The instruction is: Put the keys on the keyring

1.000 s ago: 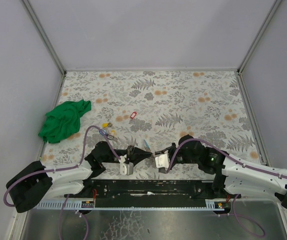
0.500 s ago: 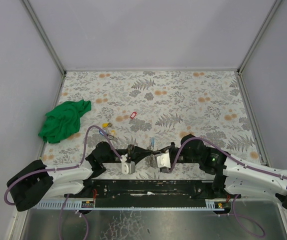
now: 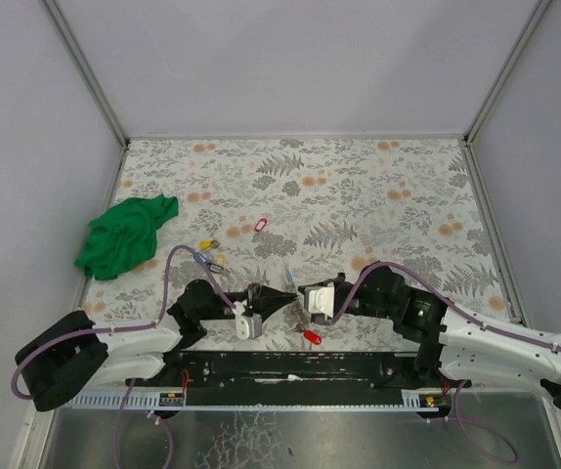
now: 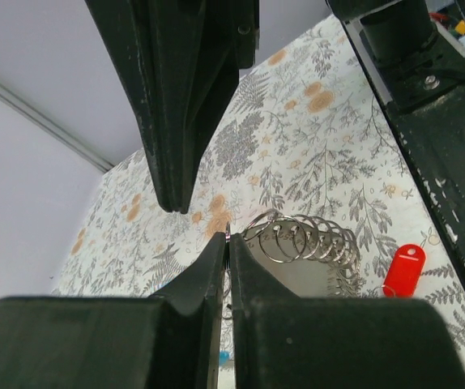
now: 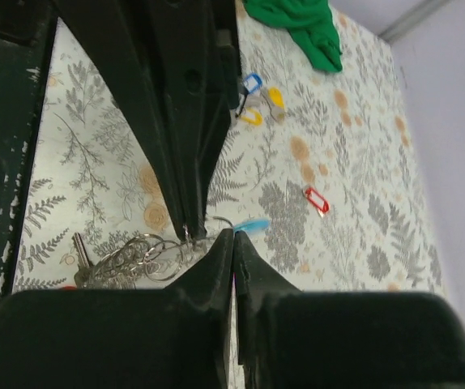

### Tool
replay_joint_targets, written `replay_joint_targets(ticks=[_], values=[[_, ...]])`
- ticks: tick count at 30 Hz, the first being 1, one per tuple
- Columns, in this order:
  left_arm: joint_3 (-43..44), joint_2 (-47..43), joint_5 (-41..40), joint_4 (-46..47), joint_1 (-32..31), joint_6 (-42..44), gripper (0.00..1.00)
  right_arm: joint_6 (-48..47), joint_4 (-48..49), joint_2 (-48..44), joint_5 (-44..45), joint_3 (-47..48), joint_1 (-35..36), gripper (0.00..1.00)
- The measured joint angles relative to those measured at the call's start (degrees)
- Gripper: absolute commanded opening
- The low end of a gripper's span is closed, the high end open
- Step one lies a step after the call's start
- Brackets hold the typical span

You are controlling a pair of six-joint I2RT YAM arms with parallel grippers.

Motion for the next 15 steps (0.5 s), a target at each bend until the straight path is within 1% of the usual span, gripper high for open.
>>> replay_joint_targets(ticks=[3, 5, 9, 11, 13, 15], values=[[-1.7, 2.5, -0.1, 5.7, 1.6, -3.4, 0.00, 3.8, -0.9, 0.5, 3.8, 0.4, 0.0, 0.21], [-2.4, 5.0, 0.0, 10.0, 3.3, -6.1, 0.00, 6.4, -1.5, 0.5, 5.8, 0.4, 0.0, 0.26], [-3.3, 11.0, 0.7, 19.4, 7.2, -13.6, 0.00, 9.5, -0.7, 0.1, 6.6, -0.4, -0.4, 0.27], [-3.3, 12.8, 0.9, 22.1, 8.6, -16.6, 0.00, 10.6, -0.1, 0.1, 6.1, -0.8, -1.2, 0.27], [-3.3, 13.6, 1.0, 23.6, 9.6, -19.5, 0.00, 12.6, 0.6, 0.6, 4.7, -0.9, -4.7, 0.29], [-3.2, 13.6, 0.5, 24.1, 10.1, -21.8, 0.00, 15.0, 1.7, 1.6, 3.9, -0.9, -7.7, 0.32]])
